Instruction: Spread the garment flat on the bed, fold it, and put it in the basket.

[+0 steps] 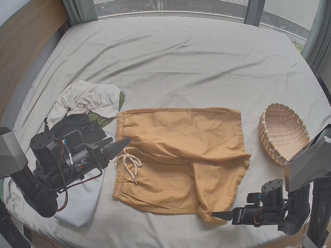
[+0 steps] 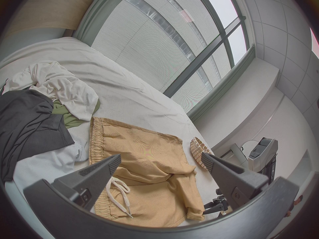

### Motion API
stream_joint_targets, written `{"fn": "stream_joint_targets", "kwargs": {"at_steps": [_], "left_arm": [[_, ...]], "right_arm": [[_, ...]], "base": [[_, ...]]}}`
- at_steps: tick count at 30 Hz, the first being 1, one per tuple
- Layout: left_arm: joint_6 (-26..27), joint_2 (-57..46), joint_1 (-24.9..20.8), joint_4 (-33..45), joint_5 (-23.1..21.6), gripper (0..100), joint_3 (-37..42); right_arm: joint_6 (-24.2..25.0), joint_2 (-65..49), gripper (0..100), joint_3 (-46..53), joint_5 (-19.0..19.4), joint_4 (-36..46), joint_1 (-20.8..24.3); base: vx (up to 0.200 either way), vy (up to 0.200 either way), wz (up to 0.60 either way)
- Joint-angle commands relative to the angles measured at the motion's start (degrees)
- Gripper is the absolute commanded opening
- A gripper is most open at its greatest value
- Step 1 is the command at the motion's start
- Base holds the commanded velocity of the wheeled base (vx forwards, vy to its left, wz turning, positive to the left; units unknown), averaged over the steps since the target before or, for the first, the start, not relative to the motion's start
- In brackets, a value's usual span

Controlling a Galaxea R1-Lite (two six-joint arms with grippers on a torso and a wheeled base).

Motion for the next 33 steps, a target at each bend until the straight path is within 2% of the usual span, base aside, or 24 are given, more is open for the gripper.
{"fn": "stream_joint_targets", "kwargs": {"at_steps": [1, 2, 13, 16, 24, 26, 31, 33], "left_arm": [[-0.04, 0.01, 0.01, -0.01, -0.01, 100, 0.0], [-0.04, 0.01, 0.01, -0.01, -0.01, 100, 0.0], [-0.04, 0.36, 0.18, -0.01, -0.01, 100, 0.0], [-0.04, 0.45, 0.27, -0.01, -0.01, 100, 0.09], [-0.21, 1.15, 1.5, 0.07, 0.07, 100, 1.67], [-0.21, 1.68, 2.56, 0.07, 0.07, 100, 3.08], [-0.39, 2.29, 5.02, 0.07, -0.19, 100, 5.01], [-0.56, 2.56, 7.48, 0.25, -0.98, 100, 6.86]], "right_arm": [[0.04, 0.47, 100, 0.92, 0.06, 0.08, 0.09], [0.04, 0.47, 0, 1.01, 0.06, 0.17, 0.09], [2.51, -3.05, 0, 1.01, -0.47, 0.43, -0.52], [2.07, -6.47, 0, 1.01, -3.37, 2.19, -2.1], [-2.24, -8.23, 0, 1.01, -3.46, 6.06, -8.61], [-3.21, -8.41, 0, 1.01, -3.37, 6.14, -10.54], [-3.38, -9.64, 0, 1.01, -3.37, 6.93, -11.24], [-3.38, -10.52, 0, 1.01, -3.37, 8.6, -11.16]], "base": [[0.0, 0.0, 0.0], [0.0, 0.0, 0.0], [0.0, 0.0, 0.0], [0.0, 0.0, 0.0], [0.0, 0.0, 0.0], [0.0, 0.0, 0.0], [0.0, 0.0, 0.0], [0.0, 0.0, 0.0]]}}
